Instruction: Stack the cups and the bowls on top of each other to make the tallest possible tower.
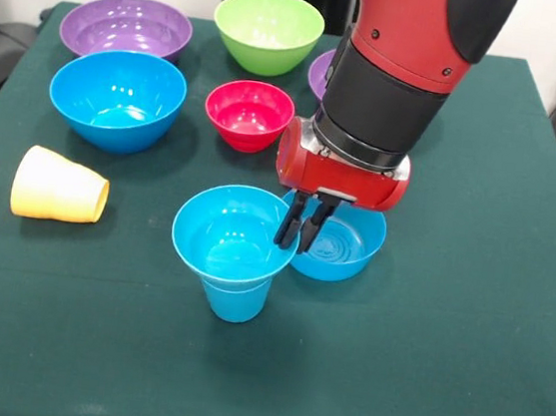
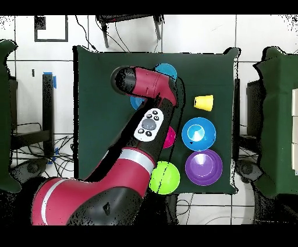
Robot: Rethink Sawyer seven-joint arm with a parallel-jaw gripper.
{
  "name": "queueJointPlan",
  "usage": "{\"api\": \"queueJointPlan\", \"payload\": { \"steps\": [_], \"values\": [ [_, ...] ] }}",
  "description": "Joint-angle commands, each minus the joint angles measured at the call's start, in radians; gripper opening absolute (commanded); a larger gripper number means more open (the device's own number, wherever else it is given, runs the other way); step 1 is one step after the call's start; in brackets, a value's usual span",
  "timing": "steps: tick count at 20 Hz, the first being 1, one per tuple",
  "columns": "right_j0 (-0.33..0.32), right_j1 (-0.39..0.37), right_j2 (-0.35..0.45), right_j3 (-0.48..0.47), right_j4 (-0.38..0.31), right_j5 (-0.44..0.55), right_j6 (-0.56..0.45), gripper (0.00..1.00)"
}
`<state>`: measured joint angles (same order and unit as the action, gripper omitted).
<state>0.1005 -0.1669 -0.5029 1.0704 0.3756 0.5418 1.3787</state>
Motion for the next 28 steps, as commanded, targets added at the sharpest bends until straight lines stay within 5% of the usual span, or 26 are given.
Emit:
{"api": "queueJointPlan", "payload": {
  "steps": [1,4,5,15,19,28],
  "values": [
    [-0.009,0.031,0.132,0.049,-0.043,-0.011,0.140,0.00],
    [-0.012,0.034,0.132,0.040,-0.047,-0.012,0.132,0.00],
    [-0.014,0.031,0.136,0.045,-0.050,-0.019,0.125,1.00],
    [-0.008,0.033,0.128,0.038,-0.050,-0.011,0.130,1.00],
    [-0.007,0.012,0.142,0.059,-0.060,-0.089,0.124,1.00],
    [0.012,-0.026,0.110,0.058,-0.062,-0.016,0.119,1.00]
  ]
}}
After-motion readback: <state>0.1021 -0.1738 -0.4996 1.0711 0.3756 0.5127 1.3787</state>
